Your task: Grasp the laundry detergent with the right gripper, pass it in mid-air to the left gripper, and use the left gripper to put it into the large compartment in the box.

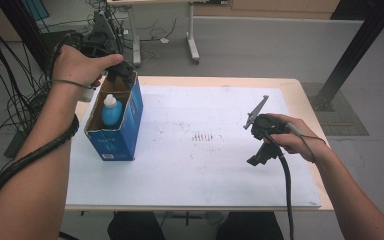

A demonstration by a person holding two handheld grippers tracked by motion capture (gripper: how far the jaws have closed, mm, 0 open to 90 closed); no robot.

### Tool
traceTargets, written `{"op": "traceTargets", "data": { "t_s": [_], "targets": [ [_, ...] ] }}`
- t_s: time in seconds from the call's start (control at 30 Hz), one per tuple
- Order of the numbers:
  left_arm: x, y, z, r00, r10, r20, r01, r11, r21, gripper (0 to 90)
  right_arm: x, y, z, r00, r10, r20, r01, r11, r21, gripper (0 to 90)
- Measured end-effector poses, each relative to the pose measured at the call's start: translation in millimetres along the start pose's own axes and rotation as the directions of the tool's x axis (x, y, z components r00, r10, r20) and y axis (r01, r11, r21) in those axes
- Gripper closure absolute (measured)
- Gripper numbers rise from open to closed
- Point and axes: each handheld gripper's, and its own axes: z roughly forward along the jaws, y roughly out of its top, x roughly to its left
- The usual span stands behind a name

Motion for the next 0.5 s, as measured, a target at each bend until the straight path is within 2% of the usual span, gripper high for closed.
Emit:
{"op": "traceTargets", "data": {
  "t_s": [0.2, 0.5],
  "targets": [
    [-14.7, -0.9, -4.0, 0.9985, 0.053, 0.009, -0.053, 0.9986, 0.002, 4.2, 1.2, 0.6, 1.0, 1.0000, 0.005, 0.000, -0.005, 1.000, 0.005, 5.3],
    [-50.0, -1.0, -5.5, 0.9905, 0.131, 0.043, -0.130, 0.9914, -0.010, 4.2, 2.8, 1.3, 2.4, 1.0000, 0.002, -0.002, -0.002, 1.000, 0.013, 5.2]
  ]
}}
